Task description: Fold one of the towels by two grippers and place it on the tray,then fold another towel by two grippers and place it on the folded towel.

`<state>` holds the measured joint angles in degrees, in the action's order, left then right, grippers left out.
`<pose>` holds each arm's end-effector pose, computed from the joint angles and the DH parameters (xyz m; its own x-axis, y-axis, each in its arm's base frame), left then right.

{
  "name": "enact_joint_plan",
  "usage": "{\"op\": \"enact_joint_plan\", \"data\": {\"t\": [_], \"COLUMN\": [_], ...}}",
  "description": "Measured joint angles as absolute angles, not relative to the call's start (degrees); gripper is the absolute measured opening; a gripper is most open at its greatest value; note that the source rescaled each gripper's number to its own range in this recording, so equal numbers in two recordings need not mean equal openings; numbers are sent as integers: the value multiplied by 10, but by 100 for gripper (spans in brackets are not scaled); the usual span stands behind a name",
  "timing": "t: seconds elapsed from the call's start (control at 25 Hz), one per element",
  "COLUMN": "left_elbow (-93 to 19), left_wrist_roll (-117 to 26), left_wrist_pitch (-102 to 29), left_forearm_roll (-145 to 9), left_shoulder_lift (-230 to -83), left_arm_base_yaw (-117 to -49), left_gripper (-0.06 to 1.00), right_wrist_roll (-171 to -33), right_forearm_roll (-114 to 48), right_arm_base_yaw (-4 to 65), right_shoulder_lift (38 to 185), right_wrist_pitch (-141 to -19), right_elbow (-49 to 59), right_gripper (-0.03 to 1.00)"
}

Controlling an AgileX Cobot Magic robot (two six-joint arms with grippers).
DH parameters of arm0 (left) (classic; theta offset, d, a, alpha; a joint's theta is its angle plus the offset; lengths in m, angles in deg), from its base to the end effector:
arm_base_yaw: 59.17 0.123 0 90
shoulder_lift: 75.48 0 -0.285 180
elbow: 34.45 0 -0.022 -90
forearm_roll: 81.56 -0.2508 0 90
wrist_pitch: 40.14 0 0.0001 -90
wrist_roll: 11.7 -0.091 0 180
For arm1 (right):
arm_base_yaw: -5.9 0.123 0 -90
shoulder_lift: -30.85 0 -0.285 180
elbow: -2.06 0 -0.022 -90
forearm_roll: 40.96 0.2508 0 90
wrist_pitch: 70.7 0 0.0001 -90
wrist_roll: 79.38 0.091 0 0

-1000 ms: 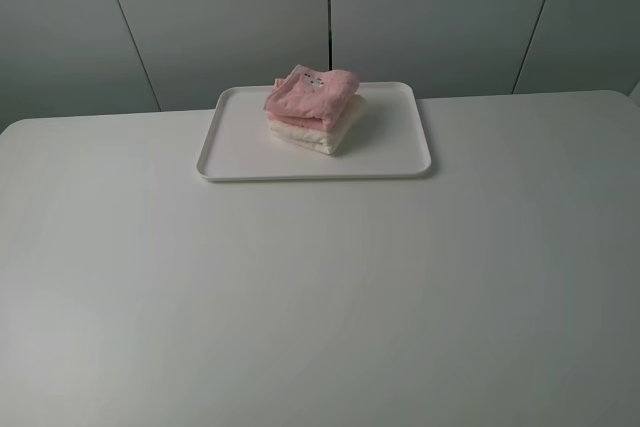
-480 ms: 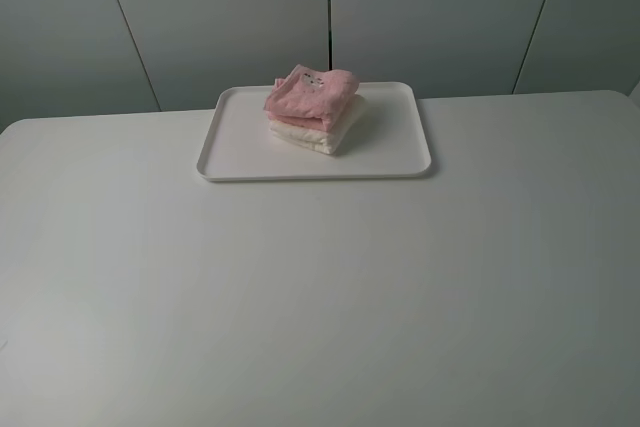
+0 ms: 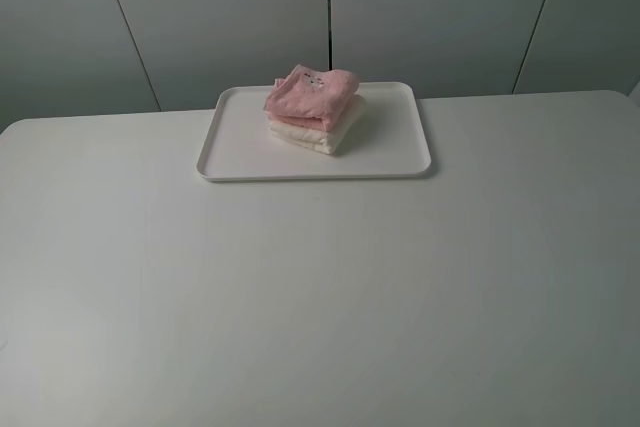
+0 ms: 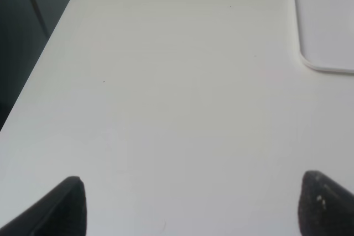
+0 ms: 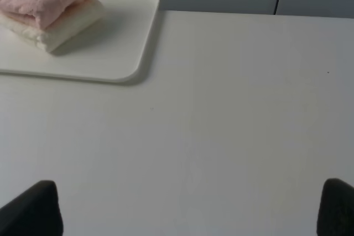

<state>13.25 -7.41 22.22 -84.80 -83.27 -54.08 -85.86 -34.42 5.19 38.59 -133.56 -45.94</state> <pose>-0.0082 0.0038 0.2794 -0.4577 -0.0895 -0.8846 -0.1551 0.9877 -0.0197 -0.0078 0.0093 0.2775 -0.4708 -0.0547 -0.8806 -0.1056 0.9944 -0.0053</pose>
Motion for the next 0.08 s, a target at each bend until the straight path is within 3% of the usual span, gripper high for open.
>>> {"op": "enact_joint_plan", "data": {"t": [0.08], "left_elbow": [133], "left_wrist_roll": [-74], "left_wrist_pitch": [222], "left_forearm_roll": [-848], "left_shoulder_lift": [-833], "left_arm_base_yaw": [-541], "left_gripper": [99], "right_wrist_roll": [-859], "right_forearm_roll": [-344], "right_arm_base_yaw": [52], "right_shoulder_lift": [386], "right_wrist_pitch": [-1336], "right_elbow": [-459], "right_gripper": [100]}}
